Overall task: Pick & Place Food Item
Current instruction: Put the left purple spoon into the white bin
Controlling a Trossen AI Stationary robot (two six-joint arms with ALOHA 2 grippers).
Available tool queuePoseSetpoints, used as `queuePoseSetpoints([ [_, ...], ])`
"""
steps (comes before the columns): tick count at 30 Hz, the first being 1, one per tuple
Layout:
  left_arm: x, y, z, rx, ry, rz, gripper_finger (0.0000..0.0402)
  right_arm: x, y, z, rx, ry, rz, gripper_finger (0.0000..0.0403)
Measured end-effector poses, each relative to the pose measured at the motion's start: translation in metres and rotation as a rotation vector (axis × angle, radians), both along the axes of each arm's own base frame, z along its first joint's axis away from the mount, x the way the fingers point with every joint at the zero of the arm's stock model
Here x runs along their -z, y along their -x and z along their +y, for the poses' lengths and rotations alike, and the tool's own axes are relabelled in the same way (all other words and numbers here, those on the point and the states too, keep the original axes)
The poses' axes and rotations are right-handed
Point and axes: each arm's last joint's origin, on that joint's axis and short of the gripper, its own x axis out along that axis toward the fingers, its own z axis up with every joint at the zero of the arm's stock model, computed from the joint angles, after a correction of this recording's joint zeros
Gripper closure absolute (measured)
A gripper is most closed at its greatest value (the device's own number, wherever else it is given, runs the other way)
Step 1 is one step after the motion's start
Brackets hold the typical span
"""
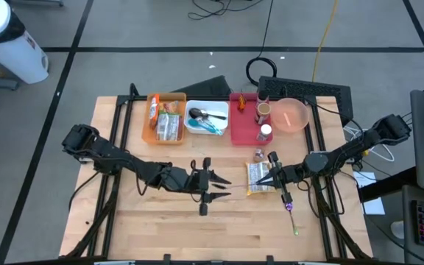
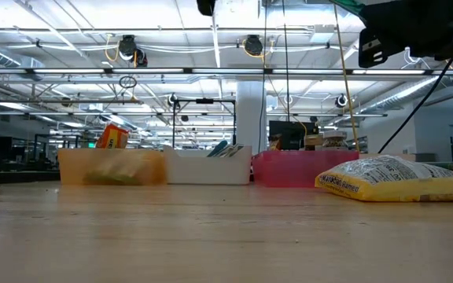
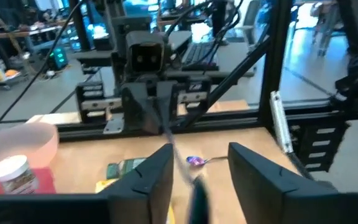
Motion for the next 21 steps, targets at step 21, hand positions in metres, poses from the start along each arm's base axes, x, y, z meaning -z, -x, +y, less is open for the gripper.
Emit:
queuePoseSetpoints([
  [21, -0.063, 0.044, 0.005, -0.065, -0.083, -0.128, 0.0186, 0.004, -0.004, -0.002, 0.124, 0.077, 0.071, 0.0403],
])
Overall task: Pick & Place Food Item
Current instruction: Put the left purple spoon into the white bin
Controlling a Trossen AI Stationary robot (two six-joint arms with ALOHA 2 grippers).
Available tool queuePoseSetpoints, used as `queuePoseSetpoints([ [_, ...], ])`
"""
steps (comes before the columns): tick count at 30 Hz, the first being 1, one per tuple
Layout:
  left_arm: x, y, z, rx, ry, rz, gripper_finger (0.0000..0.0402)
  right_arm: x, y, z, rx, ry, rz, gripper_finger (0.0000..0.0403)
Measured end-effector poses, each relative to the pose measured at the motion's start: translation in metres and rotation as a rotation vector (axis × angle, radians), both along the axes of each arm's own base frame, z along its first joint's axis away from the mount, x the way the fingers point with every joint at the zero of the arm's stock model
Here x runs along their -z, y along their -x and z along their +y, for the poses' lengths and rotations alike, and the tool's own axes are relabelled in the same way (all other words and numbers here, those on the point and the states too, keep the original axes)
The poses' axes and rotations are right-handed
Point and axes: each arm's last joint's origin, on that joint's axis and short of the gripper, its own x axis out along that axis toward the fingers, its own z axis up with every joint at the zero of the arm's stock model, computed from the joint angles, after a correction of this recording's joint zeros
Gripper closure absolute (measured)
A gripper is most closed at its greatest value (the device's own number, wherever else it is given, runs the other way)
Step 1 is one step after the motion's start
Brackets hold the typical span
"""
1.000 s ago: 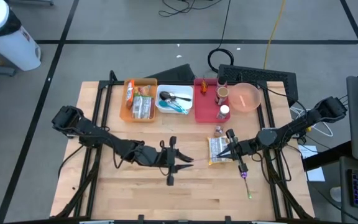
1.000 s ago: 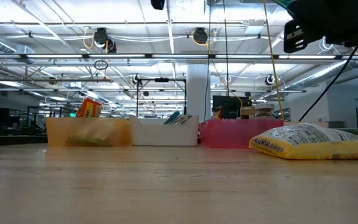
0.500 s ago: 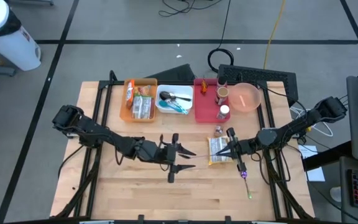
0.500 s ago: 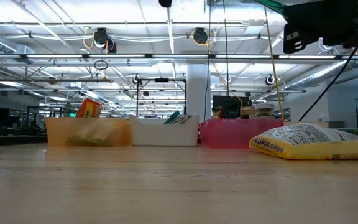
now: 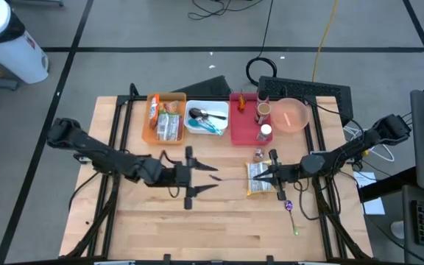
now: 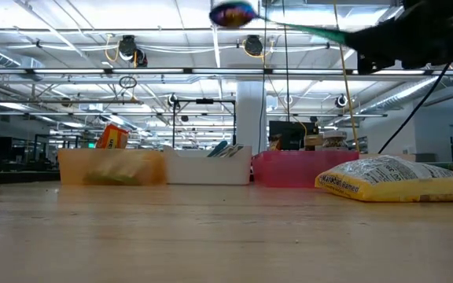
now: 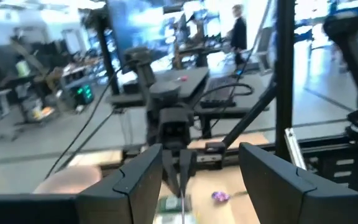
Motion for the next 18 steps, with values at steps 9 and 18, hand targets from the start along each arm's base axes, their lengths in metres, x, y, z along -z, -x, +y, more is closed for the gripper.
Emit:
queuePoseSetpoints([
  [9, -0.008, 0.038, -0.001, -0.179, 0.068, 0.158, 0.0183, -0.012, -0.015, 0.001, 0.162, 0.11, 0.178, 0.0403],
  [18, 0.009, 0.044, -0.008, -0.275, 0.131, 0.266, 0.0183, -0.05, -0.032, -0.009, 0.266, 0.16, 0.207, 0.0403],
])
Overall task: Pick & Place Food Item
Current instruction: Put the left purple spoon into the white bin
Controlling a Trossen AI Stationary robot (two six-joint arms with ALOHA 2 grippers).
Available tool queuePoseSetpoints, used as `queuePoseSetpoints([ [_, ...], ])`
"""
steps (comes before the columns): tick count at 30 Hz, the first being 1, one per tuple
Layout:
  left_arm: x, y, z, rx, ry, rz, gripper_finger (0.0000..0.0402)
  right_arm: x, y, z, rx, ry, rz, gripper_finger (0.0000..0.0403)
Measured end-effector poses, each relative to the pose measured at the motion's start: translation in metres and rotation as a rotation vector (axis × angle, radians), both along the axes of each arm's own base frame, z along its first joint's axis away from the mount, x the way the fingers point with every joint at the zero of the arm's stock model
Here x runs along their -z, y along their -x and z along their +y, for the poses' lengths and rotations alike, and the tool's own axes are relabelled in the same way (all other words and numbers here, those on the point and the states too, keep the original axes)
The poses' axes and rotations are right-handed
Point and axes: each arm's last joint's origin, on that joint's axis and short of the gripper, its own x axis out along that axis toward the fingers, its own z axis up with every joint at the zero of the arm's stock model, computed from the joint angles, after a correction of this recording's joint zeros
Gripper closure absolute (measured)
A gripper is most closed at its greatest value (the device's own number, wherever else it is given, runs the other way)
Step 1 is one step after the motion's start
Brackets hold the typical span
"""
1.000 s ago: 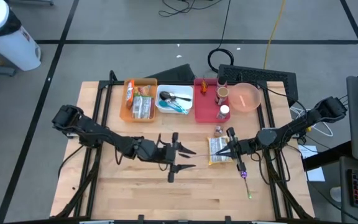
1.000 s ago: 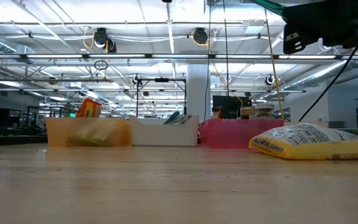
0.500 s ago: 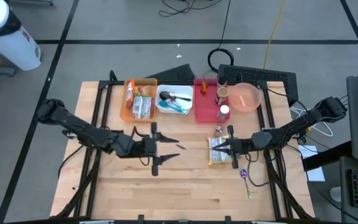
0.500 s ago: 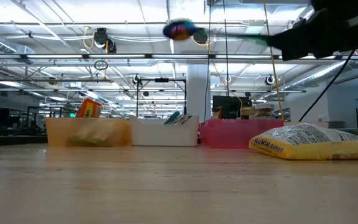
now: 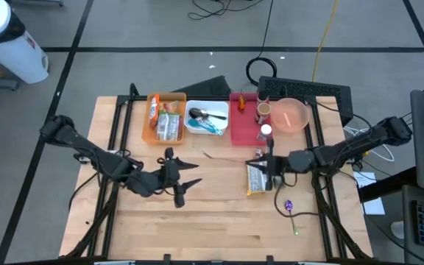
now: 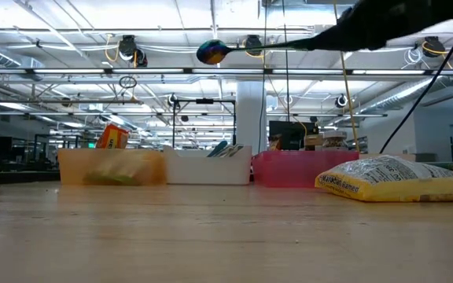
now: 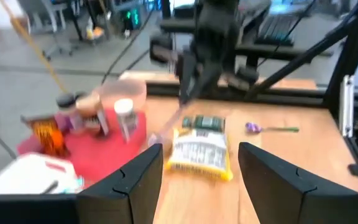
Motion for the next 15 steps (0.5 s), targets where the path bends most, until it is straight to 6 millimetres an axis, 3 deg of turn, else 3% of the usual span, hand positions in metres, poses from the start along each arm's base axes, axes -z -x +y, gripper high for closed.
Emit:
queuePoseSetpoints([
  [9, 0.041, -0.006, -0.002, -0.061, 0.111, 0.053, 0.0183, -0.033, -0.024, -0.035, 0.084, 0.002, 0.076, 0.0403],
  [15, 0.074, -0.017, -0.008, -0.092, 0.165, 0.079, 0.0183, -0.025, -0.053, -0.062, 0.19, 0.041, 0.215, 0.0403],
])
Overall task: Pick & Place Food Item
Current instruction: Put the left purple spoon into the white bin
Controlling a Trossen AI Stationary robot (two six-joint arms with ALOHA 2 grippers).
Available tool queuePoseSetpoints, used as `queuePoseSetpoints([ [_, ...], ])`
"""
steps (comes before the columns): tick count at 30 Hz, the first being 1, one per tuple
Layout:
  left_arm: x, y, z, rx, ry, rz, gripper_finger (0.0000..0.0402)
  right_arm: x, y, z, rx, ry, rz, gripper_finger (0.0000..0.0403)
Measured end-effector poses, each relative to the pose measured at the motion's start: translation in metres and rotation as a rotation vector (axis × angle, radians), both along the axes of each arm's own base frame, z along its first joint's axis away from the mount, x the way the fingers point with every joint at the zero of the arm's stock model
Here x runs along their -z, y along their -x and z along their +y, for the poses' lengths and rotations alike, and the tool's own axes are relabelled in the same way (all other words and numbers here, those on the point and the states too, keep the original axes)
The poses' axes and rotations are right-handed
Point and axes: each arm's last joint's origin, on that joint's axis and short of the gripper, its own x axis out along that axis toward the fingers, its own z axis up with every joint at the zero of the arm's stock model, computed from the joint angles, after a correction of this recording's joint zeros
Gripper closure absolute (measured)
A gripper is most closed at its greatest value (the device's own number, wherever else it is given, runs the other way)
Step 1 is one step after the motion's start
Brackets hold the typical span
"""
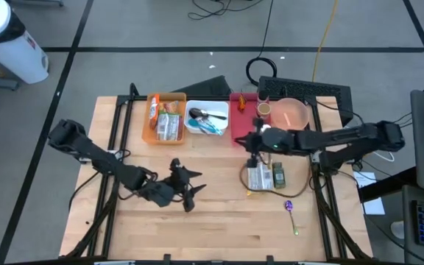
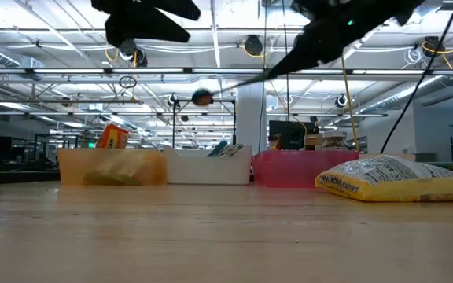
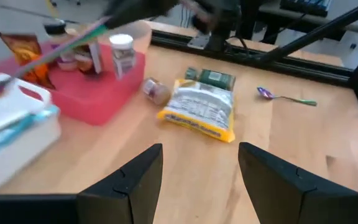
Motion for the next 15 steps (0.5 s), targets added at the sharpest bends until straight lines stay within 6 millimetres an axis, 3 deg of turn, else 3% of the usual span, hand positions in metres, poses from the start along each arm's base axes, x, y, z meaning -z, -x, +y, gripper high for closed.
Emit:
queuePoseSetpoints([
  [6, 0.031, -0.016, -0.009, -0.019, 0.052, 0.024, 0.0183, 0.016, -0.032, -0.025, 0.055, -0.006, 0.109, 0.0403],
  [15, 0.067, -0.026, -0.015, -0.015, 0.058, 0.118, 0.0183, 0.013, -0.086, -0.055, 0.106, -0.032, 0.217, 0.0403],
])
